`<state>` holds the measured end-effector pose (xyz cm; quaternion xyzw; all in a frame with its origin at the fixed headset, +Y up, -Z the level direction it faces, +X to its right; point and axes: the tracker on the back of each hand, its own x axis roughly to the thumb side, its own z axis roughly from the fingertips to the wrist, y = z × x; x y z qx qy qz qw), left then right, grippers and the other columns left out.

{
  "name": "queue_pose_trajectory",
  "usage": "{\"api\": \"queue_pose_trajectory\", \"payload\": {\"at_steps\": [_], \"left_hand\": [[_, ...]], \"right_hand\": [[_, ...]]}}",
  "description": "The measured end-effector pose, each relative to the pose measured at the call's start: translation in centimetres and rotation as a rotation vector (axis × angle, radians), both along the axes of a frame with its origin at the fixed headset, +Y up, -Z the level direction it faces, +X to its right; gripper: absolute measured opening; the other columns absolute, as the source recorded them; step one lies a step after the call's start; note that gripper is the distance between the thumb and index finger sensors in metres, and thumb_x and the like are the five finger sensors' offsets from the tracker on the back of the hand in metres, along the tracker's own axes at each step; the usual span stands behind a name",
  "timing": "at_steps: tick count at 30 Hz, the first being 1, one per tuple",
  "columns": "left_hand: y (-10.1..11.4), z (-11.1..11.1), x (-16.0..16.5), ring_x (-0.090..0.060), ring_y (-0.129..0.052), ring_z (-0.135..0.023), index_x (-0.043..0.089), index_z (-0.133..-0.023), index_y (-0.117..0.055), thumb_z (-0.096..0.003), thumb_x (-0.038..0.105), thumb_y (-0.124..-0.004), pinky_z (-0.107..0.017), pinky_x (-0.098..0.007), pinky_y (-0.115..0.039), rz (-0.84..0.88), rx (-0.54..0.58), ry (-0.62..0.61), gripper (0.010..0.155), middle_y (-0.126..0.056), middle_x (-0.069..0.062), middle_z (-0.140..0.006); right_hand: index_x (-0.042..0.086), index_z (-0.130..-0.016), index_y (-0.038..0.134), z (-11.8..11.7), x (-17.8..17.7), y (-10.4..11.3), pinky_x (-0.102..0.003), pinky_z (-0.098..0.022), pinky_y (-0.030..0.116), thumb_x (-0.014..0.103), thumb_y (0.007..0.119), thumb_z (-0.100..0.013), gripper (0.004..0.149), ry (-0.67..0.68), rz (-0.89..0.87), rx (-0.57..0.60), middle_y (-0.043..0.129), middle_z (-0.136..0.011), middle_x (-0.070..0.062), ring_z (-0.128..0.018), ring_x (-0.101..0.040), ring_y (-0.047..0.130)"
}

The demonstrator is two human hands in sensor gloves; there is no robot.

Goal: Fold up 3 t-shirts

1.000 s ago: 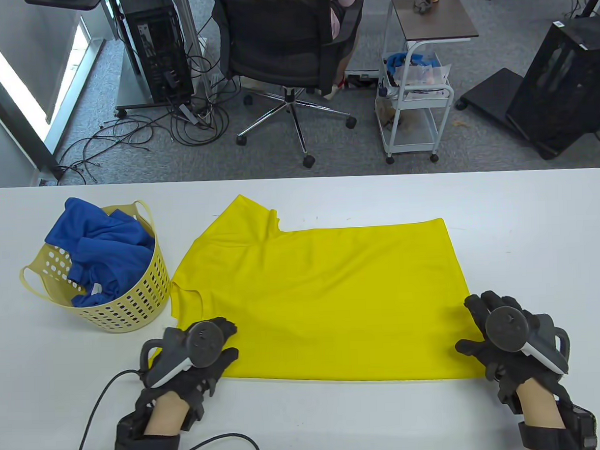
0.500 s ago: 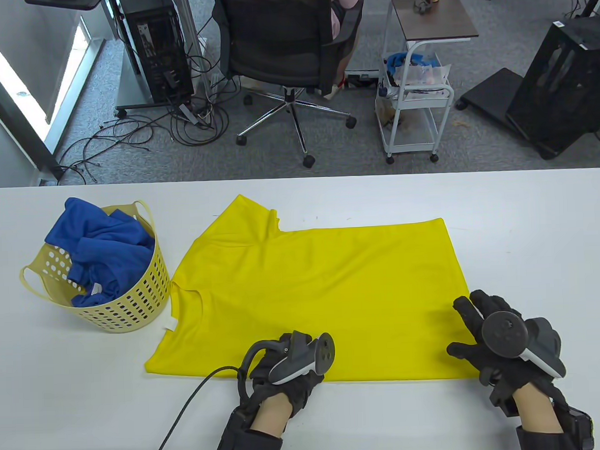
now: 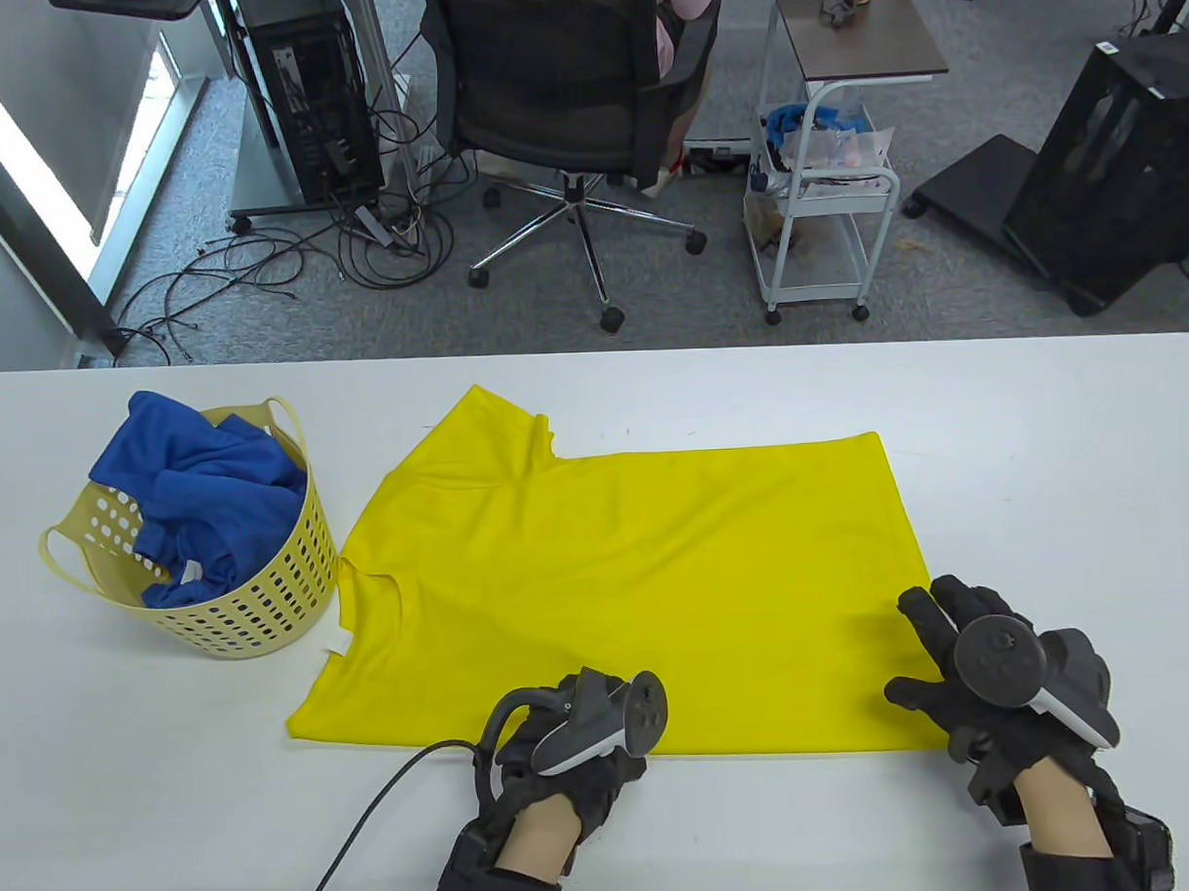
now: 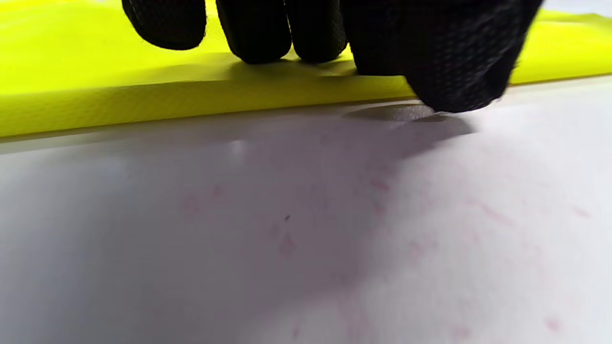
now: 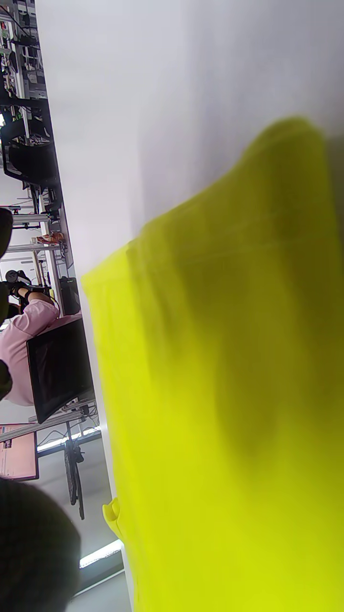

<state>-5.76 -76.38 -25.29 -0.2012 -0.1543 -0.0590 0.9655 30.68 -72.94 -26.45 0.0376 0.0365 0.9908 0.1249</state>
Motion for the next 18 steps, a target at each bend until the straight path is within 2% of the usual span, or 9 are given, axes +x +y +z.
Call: {"api": "queue_pose_trajectory", "payload": {"at_steps": [2,5,10,18], "left_hand": [[-0.06,0.06,-0.1,-0.022,-0.063,-0.098,0.043,-0.091,-0.065,-0.0386,0.048,-0.083,-0.071,-0.051,-0.064,-0.014,0.056,-0.018,0.056,-0.059,0.006,-0.106],[-0.15,-0.01,-0.18,-0.021,-0.065,-0.096,0.041,-0.091,-0.064,-0.0377,0.049,-0.082,-0.07,-0.05,-0.065,-0.022,0.082,-0.012,0.057,-0.061,0.006,-0.104],[-0.27,-0.11,-0.32,-0.021,-0.069,-0.092,0.041,-0.079,-0.076,-0.0378,0.05,-0.083,-0.069,-0.049,-0.067,0.0,0.112,-0.015,0.043,-0.066,0.006,-0.101],[-0.36,-0.35,-0.23,-0.019,-0.078,-0.079,0.035,-0.076,-0.082,-0.038,0.046,-0.083,-0.064,-0.045,-0.072,0.044,0.149,-0.035,0.04,-0.079,0.005,-0.081]], "right_hand": [[0.029,-0.103,0.042,-0.03,0.06,-0.11,-0.072,-0.072,0.035,0.053,0.084,-0.034,0.084,-0.003,-0.003,-0.007,0.032,-0.115,-0.012,-0.104,-0.052,0.036],[0.029,-0.103,0.042,0.01,0.08,-0.08,-0.072,-0.072,0.035,0.053,0.083,-0.034,0.084,-0.004,0.0,-0.009,0.032,-0.115,-0.013,-0.104,-0.052,0.036],[0.029,-0.103,0.042,-0.01,0.08,-0.1,-0.072,-0.072,0.035,0.053,0.083,-0.034,0.084,-0.004,-0.002,-0.013,0.032,-0.115,-0.012,-0.104,-0.052,0.036],[0.029,-0.103,0.042,-0.06,0.05,-0.2,-0.072,-0.072,0.035,0.053,0.083,-0.034,0.084,-0.001,0.0,-0.023,0.032,-0.115,-0.013,-0.104,-0.052,0.035]]}}
